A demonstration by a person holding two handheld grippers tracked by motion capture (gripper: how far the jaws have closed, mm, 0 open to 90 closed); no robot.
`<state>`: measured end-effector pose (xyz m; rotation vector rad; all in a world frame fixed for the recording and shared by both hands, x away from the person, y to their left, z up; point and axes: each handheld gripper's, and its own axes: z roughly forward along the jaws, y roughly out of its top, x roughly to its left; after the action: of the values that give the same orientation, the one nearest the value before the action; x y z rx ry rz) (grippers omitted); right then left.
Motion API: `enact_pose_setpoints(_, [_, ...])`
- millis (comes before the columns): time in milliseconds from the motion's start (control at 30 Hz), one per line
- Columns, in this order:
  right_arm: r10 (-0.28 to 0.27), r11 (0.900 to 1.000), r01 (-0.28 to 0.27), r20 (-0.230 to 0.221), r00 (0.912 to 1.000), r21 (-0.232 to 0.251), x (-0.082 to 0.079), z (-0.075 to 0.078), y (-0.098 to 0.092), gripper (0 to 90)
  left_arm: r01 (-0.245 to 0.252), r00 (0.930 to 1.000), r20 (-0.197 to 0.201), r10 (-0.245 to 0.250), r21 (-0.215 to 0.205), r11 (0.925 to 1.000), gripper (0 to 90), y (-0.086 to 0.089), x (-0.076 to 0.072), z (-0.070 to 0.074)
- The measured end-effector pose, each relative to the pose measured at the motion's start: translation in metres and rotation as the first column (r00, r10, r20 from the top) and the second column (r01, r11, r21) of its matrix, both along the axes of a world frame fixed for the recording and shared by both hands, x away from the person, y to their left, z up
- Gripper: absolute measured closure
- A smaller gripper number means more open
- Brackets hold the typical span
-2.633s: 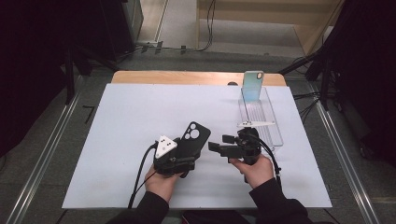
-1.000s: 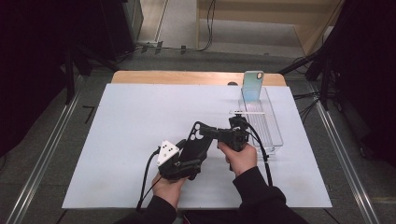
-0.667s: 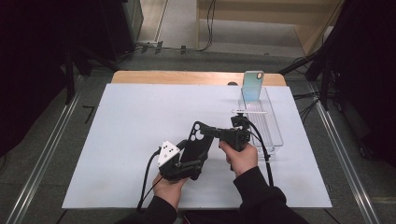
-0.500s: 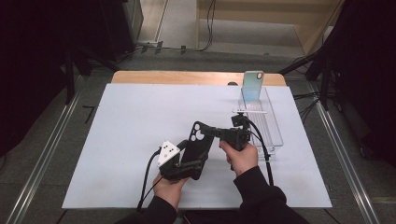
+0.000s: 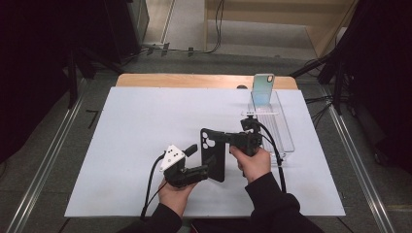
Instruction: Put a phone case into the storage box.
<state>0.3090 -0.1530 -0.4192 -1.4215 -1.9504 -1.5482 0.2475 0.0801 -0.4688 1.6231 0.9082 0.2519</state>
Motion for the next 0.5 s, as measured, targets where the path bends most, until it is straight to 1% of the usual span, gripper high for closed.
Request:
enact_pose_setpoints(33, [0.002,1.0,-0.002,0.0,1.0,0.002,0.0,0.0,0.0,78.5,0.003,1.0,0.002,-0.003,0.004,1.0,18.7,0.0,0.0,0.002])
enact_pose_setpoints(67, [0.002,1.0,-0.002,0.001,1.0,-0.006,-0.001,0.001,0.0,78.5,0.008,1.0,0.001,-0.008,0.015,0.9999,18.7,0.0,0.0,0.003])
enact_pose_setpoints(133, [0.003,1.0,-0.003,0.018,0.9998,-0.025,-0.001,0.003,0.0,78.5,0.019,0.9998,-0.002,-0.019,0.025,0.9995,18.6,0.0,0.0,0.006])
enact_pose_setpoints(233, [0.003,0.999,-0.001,0.042,0.9991,-0.042,-0.003,0.007,0.0,78.5,0.045,0.9987,-0.027,-0.044,0.029,0.9986,18.5,0.0,0.0,0.008])
enact_pose_setpoints(300, [0.004,0.998,0.001,0.066,0.9978,-0.066,-0.005,0.011,0.0,78.6,0.064,0.9968,-0.052,-0.061,0.043,0.997,18.5,0.0,0.002,0.01])
enact_pose_setpoints(367, [0.005,0.997,0.002,0.089,0.996,-0.078,-0.007,0.014,0.0,78.5,0.078,0.9951,-0.066,-0.074,0.051,0.9956,18.5,0.001,0.004,0.011])
enact_pose_setpoints(433, [0.01,0.996,0.0,0.11,0.9938,-0.088,-0.009,0.017,-0.001,78.5,0.097,0.9917,-0.09,-0.091,0.064,0.9932,18.5,0.001,0.006,0.012])
enact_pose_setpoints(500, [0.015,0.994,0.0,0.137,0.9905,-0.11,-0.011,0.019,-0.001,78.5,0.114,0.9887,-0.104,-0.108,0.057,0.9918,18.6,0.002,0.007,0.013])
